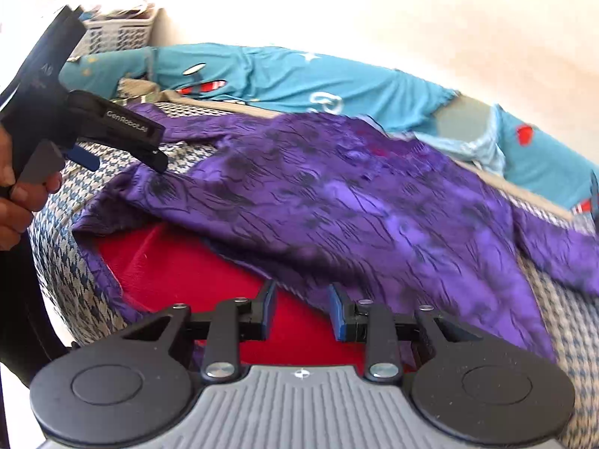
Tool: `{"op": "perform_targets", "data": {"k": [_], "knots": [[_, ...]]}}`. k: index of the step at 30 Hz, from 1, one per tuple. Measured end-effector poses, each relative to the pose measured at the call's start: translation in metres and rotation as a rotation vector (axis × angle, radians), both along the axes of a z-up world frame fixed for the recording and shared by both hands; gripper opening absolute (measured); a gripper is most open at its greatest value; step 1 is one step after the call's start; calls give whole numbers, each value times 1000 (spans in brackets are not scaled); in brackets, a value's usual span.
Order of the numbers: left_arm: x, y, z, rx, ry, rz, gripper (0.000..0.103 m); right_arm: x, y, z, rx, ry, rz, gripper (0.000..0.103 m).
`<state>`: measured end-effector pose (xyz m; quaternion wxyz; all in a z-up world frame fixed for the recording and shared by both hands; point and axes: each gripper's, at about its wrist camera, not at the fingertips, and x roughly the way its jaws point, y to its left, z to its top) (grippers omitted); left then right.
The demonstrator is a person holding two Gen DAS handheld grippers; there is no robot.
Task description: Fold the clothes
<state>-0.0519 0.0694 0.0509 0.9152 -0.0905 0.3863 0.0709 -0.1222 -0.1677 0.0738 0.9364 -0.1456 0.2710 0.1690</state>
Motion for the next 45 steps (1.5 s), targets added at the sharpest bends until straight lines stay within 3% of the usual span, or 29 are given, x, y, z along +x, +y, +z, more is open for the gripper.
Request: {"op": "perform_targets", "data": {"k": [9, 13, 15, 17, 18, 28, 35, 39, 42, 45], "knots": [[-3, 9, -2, 2, 7, 20, 103, 19, 38, -16, -112, 5, 117, 29], [-4, 11, -3, 1, 13, 26, 103, 29, 47, -26, -144, -3, 115, 29], [-5, 12, -4, 1, 15, 27, 103, 33, 47, -27, -124, 5, 113, 24], [-5, 12, -4, 2, 17, 28, 103, 36, 47, -28, -115, 14, 115, 5], [-5, 12, -5, 4, 18, 29, 103, 36, 47, -28, -112, 17, 116, 4], [-6, 13, -2, 0, 11, 41, 103, -9, 23, 10, -40, 60, 309, 3], [-8, 14, 0, 6, 5, 50, 103, -26, 21, -2, -122, 189, 381, 3], [-9, 17, 2, 6, -2, 66, 103, -35, 25, 1, -94, 159, 394, 4], [-9, 16, 2, 12, -4, 61, 103, -32, 29, 5, -19, 150, 384, 4], [-10, 16, 3, 19, -8, 61, 103, -31, 45, 4, -22, 106, 392, 4]]}}
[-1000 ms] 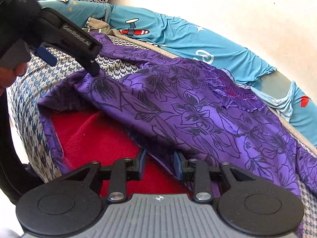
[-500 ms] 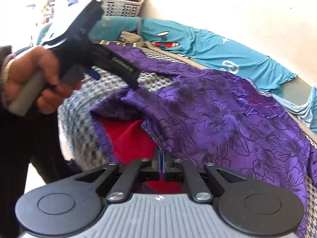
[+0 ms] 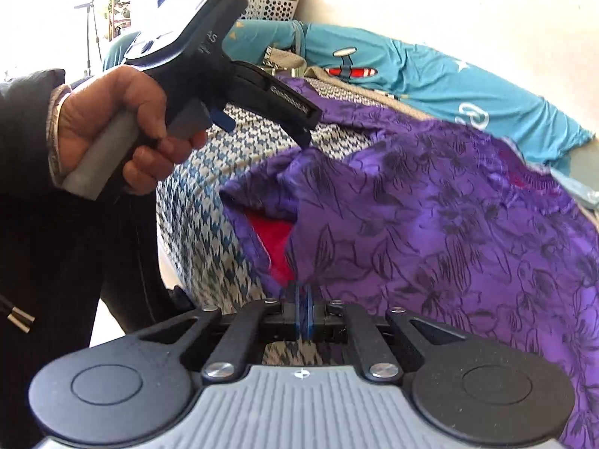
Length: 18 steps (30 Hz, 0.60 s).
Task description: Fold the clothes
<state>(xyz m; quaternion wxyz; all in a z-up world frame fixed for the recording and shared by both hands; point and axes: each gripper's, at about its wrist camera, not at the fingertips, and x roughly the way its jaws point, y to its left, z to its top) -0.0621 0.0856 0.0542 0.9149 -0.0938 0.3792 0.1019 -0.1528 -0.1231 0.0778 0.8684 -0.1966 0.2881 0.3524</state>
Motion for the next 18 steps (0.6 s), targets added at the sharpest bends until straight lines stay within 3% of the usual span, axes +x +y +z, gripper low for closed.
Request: {"op": "perform_targets", "data": {"k": [4, 10, 14, 18], "knots": [[-1, 2, 1, -6, -2, 5, 103, 4, 20, -1, 31, 0, 42, 4], [-2, 5, 2, -19, -8, 5, 103, 13, 49, -9, -13, -73, 82, 6], [-4, 6, 3, -28, -12, 2, 103, 22, 61, -14, -42, -105, 97, 20], [-4, 8, 5, -42, -17, 8, 103, 30, 71, -20, -88, -149, 108, 25]]}}
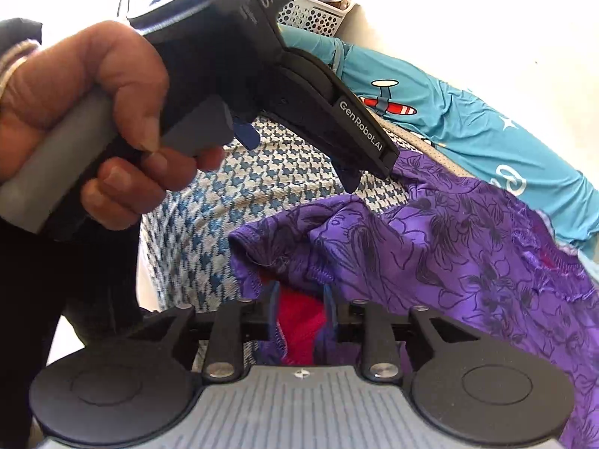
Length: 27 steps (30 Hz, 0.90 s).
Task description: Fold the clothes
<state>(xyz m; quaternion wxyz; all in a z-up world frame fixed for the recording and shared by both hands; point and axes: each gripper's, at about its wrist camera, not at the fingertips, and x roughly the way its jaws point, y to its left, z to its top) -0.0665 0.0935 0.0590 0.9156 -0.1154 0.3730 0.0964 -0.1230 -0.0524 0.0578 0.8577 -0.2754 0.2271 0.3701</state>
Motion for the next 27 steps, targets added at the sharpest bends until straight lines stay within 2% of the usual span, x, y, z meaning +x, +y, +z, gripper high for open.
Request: {"op": "perform_targets", "data": {"k": [5, 11, 13, 15, 16, 17, 23, 27], "knots": [[-1, 4, 1, -19, -2, 10, 103, 1, 15, -8, -72, -71, 63, 34], [-2, 7, 1, -32, -4, 12, 103, 6, 28, -23, -143, -120, 71, 34], [-2, 7, 2, -33, -6, 12, 103, 10, 27, -25, -132, -115, 61, 34], [-2, 7, 2, -34, -7, 11, 103, 13, 27, -26, -112, -96, 55, 26], [-2, 7, 2, -35, -8, 11, 103, 15, 27, -26, -105, -83, 56, 16], [-2, 6, 2, -35, -9, 10, 103, 15, 27, -26, -101, -76, 56, 13], [-4, 7, 6, -29, -24, 19, 103, 18, 30, -22, -80, -53, 32, 3], [-10, 13, 18, 0, -71, 47, 103, 15, 30, -4, 34, 9, 28, 2]]}}
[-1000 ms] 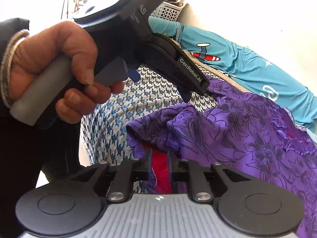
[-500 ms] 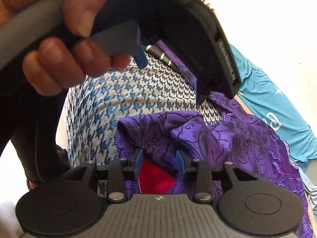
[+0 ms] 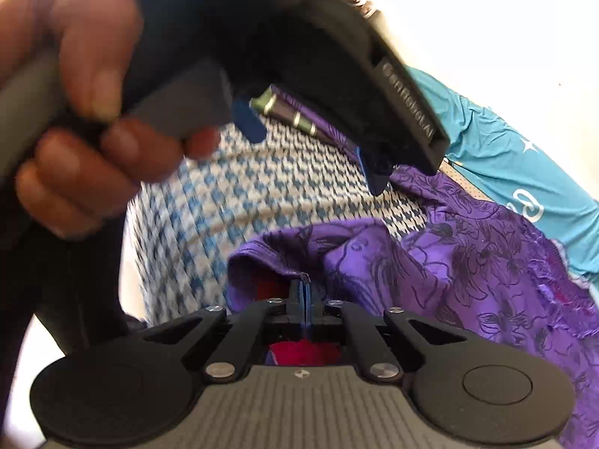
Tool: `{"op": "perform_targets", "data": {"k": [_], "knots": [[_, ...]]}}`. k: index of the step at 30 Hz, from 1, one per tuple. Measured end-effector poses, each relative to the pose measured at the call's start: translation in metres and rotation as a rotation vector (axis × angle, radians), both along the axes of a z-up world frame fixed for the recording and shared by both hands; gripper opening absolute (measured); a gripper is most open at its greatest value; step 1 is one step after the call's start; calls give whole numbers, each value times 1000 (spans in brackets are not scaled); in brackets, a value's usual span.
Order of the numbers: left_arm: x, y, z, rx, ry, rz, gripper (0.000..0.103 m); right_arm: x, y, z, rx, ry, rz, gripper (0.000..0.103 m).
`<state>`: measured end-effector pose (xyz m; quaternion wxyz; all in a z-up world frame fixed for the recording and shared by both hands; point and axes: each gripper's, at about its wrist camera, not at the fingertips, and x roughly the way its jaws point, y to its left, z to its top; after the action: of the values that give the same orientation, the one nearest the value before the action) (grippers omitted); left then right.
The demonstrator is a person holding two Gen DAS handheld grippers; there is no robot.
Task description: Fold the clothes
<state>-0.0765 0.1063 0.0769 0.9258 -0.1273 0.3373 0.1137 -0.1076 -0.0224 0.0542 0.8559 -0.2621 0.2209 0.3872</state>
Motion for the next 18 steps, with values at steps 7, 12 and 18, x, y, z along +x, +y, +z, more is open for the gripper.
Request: {"op": "perform_targets", "data": {"k": [7, 12, 18], "knots": [[-13, 15, 21, 62, -82, 61, 103, -13, 26, 21, 123, 104, 111, 2], [-14, 23, 19, 52, -72, 73, 103, -27, 45, 12, 91, 110, 147, 2], [-4, 24, 9, -29, -18, 13, 103, -18, 25, 9, 101, 101, -3, 2]]}}
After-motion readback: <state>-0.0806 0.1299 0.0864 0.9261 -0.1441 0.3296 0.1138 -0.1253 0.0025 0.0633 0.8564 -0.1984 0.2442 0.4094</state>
